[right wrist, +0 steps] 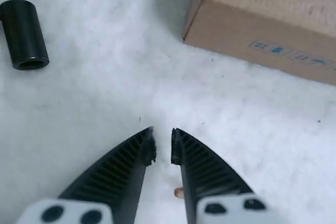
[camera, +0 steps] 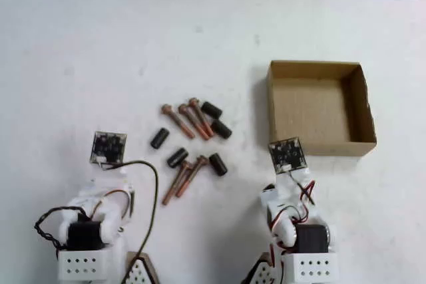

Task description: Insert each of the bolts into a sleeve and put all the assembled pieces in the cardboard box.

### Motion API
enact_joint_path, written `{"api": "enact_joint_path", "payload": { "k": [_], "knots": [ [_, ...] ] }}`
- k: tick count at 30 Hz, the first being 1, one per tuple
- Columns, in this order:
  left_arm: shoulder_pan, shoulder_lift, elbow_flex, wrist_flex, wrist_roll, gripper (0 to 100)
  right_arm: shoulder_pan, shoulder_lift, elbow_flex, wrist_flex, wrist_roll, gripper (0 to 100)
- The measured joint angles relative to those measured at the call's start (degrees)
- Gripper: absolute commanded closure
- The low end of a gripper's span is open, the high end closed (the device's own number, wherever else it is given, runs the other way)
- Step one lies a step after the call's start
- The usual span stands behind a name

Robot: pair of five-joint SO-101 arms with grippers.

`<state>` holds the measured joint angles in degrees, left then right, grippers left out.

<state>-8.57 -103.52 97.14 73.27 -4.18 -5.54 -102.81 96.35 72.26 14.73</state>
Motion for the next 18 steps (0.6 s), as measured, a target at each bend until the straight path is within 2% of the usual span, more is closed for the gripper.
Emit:
{"api": "enact_joint_path", "payload": {
  "k": [18],
  "knots": [
    [0.0,0.0,0.0,0.0,0.0,98,-0.4,0.0,0.0,-7.4,0.3,94.6]
  ]
}}
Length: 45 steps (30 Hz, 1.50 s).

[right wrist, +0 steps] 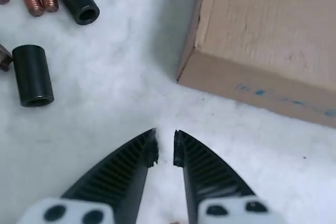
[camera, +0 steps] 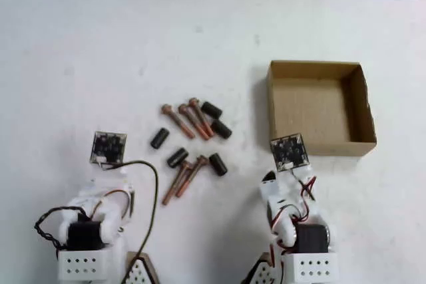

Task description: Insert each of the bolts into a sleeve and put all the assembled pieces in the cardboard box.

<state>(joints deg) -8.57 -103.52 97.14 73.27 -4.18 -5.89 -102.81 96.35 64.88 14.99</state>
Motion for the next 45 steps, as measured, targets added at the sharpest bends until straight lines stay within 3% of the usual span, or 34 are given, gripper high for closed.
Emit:
{"api": "enact_joint_path", "payload": {
  "k": [11,18,25,31,40,45],
  "knots": [
    [0.0,0.0,0.0,0.0,0.0,98,-0.8,0.0,0.0,-0.2,0.7,94.6],
    [0.0,0.0,0.0,0.0,0.0,98,-0.8,0.0,-1.4,-0.2,13.5,94.6],
    [0.0,0.0,0.0,0.0,0.0,98,2.2,0.0,-8.4,1.2,15.5,94.6],
    [0.0,0.0,0.0,0.0,0.0,98,2.9,0.0,-7.6,1.3,21.6,94.6],
    [0.0,0.0,0.0,0.0,0.0,98,3.0,0.0,-7.6,1.3,22.9,94.6],
    [0.0,0.0,0.0,0.0,0.0,98,4.9,0.0,-14.9,1.9,24.9,94.6]
  ]
}}
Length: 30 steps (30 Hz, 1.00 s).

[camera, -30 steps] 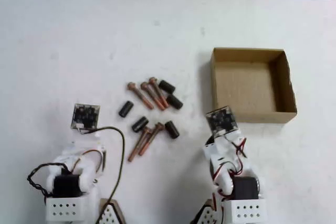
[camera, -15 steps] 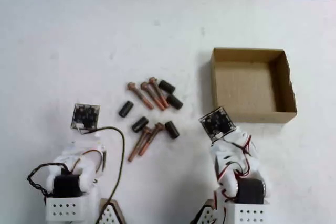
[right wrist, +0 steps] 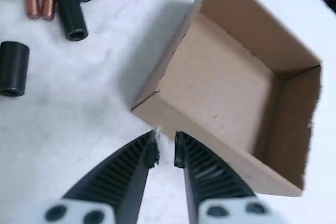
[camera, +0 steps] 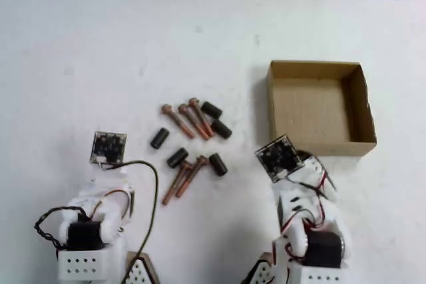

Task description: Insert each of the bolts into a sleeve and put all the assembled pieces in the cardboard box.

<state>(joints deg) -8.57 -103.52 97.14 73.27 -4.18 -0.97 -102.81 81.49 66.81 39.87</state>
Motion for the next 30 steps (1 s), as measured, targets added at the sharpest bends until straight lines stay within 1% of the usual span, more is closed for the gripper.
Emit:
{"api": "enact_joint_path", "payload": {
  "k": [4,8,11,16,20,24,30],
  "knots": [
    [0.0,0.0,0.0,0.0,0.0,98,2.9,-0.5,-8.0,1.9,3.5,94.6],
    [0.0,0.0,0.0,0.0,0.0,98,6.4,-0.8,-13.6,2.0,4.3,94.6],
    [0.0,0.0,0.0,0.0,0.0,98,7.1,-0.8,-17.1,2.3,4.3,94.6],
    [0.0,0.0,0.0,0.0,0.0,98,7.4,-0.8,-22.5,6.2,4.3,94.6],
    [0.0,0.0,0.0,0.0,0.0,98,7.4,-0.5,-26.3,6.5,4.3,94.6],
    [0.0,0.0,0.0,0.0,0.0,98,7.6,5.2,-31.6,6.5,4.3,94.6],
    [0.0,0.0,0.0,0.0,0.0,98,7.6,22.3,-41.2,6.5,4.3,94.6]
  ]
}}
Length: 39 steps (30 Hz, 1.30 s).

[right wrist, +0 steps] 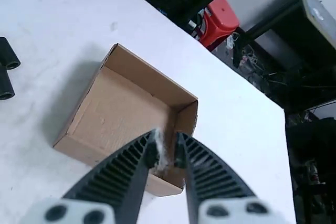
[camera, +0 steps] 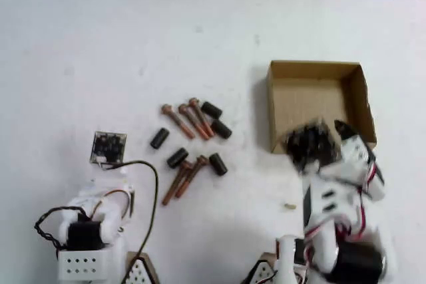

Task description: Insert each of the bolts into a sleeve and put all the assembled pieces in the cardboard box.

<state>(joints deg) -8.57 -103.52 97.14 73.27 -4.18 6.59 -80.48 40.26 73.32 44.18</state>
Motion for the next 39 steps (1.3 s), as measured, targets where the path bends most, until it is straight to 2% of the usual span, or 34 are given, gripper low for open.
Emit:
{"api": "enact_joint_path", "payload": {
  "k": [7,14,16,21,33,39],
  "knots": [
    [0.0,0.0,0.0,0.0,0.0,98,-1.1,22.3,-11.0,0.0,-1.8,94.6],
    [0.0,0.0,0.0,0.0,0.0,98,-10.1,39.2,-16.3,0.0,-6.9,94.5],
    [0.0,0.0,0.0,0.0,0.0,98,-12.1,43.2,-17.9,0.0,-8.0,93.4],
    [0.0,0.0,0.0,0.0,0.0,98,-17.6,52.2,-21.5,1.8,-9.1,82.8],
    [0.0,0.0,0.0,0.0,0.0,98,-29.4,72.4,-26.4,4.7,-9.1,83.3],
    [0.0,0.0,0.0,0.0,0.0,98,-31.0,82.0,-29.5,4.7,-9.1,83.5]
  ]
}}
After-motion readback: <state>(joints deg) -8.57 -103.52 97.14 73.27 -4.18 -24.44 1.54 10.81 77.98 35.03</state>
